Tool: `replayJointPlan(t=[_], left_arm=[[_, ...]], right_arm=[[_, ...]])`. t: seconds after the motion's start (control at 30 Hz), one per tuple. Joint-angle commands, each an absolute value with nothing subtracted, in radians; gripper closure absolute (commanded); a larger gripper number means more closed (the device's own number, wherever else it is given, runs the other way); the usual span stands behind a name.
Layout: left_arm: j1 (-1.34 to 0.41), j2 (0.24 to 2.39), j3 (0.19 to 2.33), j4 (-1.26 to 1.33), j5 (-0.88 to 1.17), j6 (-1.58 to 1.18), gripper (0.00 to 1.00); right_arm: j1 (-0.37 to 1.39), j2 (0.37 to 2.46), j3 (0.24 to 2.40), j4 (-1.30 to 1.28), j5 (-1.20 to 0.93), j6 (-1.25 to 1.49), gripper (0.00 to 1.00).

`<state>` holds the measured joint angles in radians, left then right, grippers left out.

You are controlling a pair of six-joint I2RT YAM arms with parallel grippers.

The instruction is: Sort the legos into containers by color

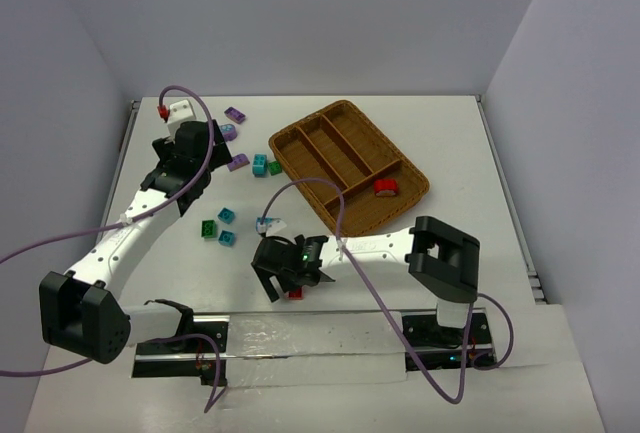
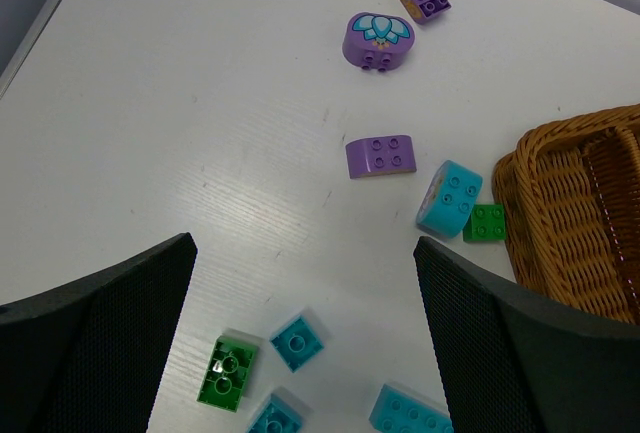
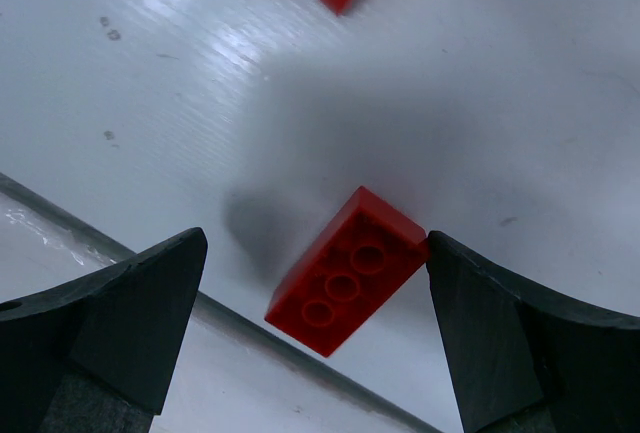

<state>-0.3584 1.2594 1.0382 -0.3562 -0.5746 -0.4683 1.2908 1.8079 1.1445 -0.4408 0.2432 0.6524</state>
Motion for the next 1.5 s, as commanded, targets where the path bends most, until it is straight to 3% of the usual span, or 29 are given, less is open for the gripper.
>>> replayJointPlan(t=[0.0,0.33,0.67,0.87,1.07,1.3,1.47], left_arm=[[-0.361,1.244,1.041,-0.342,-0.576,-0.466,0.01],[-0.360,1.246,1.038,-0.337,-0.578,-0.463,0.01],[-0.361,1.239,1.026,-0.332,-0.583,-0.462,0.01],[-0.362,1.226,1.015,-0.330,-0.595,-0.457,0.01],[-0.362,1.226,1.017,-0.334,-0.591,-0.457,0.01],[-0.360,1.220,1.011,-0.327,-0.588,-0.459,0.01],[-0.362,1.223,1.009,-0.330,-0.581,-0.464,0.01]], right_arm=[[1.312,1.840,1.212,-0.447,0.238,0.609,0.03],[1.315,1.853,1.233,-0.579,0.349,0.714,0.04],[1.325,1.856,1.227,-0.565,0.324,0.702,0.41],[1.324,1.826,1.220,-0.551,0.345,0.682,0.74],[1.247,1.703,1.232,-0.586,0.478,0.619,0.72],[0.977,1.462,1.157,-0.536,0.532,0.538,0.71],[0.794,1.440,1.126,-0.500,0.553,0.517,0.69]])
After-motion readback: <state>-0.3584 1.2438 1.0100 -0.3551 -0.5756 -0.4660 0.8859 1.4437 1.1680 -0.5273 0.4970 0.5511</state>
